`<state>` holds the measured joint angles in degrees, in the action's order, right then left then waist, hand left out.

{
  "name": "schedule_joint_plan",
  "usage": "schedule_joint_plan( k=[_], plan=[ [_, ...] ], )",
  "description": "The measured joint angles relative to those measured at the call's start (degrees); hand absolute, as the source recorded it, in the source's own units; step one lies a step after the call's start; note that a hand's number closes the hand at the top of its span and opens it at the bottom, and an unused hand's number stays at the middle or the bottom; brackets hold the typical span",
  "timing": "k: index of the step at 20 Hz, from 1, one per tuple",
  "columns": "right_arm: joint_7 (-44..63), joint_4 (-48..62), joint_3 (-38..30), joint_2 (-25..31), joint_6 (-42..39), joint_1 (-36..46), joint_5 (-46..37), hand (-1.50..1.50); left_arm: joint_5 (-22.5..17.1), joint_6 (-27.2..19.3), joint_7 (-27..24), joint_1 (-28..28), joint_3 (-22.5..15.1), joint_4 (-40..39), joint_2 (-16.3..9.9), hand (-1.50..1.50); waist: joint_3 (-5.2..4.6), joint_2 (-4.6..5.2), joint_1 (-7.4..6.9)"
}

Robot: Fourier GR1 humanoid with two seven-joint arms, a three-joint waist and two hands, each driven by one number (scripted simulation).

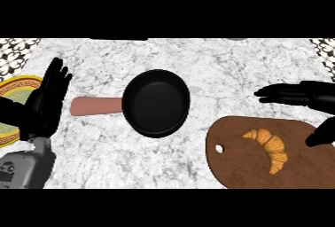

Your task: Pick the croissant from the cutting board and place it in the pot

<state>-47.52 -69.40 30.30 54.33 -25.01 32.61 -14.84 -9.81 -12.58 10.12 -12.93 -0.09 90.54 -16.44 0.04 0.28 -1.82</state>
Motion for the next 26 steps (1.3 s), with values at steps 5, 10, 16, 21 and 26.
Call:
schedule_joint_plan(
  k=[5,10,16,21,26],
  plan=[
    [-0.7,-1.6,4.8,1.6,1.7,-0.1,-5.4,-1.50,-0.3,0.3,1.5,0.0,1.2,0.9,-0.9,0.00,-0.02,-0.13,0.70],
    [-1.5,-0.3,7.4,0.3,3.1,-0.6,-8.8,-1.50,-0.1,0.9,1.1,0.5,1.9,0.8,-0.8,0.00,-0.03,-0.14,1.03],
    [-1.5,1.7,8.4,-2.1,5.1,-2.3,-12.9,-1.50,0.1,1.5,1.8,2.2,2.7,3.2,-0.7,0.00,-0.04,-0.22,1.27],
    [-0.3,2.9,6.8,-4.8,5.9,-3.4,-17.6,-1.50,1.2,1.3,3.1,1.6,2.6,3.6,0.3,0.00,-0.04,-0.26,1.50],
    [-0.9,4.8,5.5,-7.7,6.8,-4.5,-20.9,-1.50,1.7,1.8,2.5,0.8,3.7,2.2,0.7,0.00,-0.05,-0.25,1.57]
  ],
)
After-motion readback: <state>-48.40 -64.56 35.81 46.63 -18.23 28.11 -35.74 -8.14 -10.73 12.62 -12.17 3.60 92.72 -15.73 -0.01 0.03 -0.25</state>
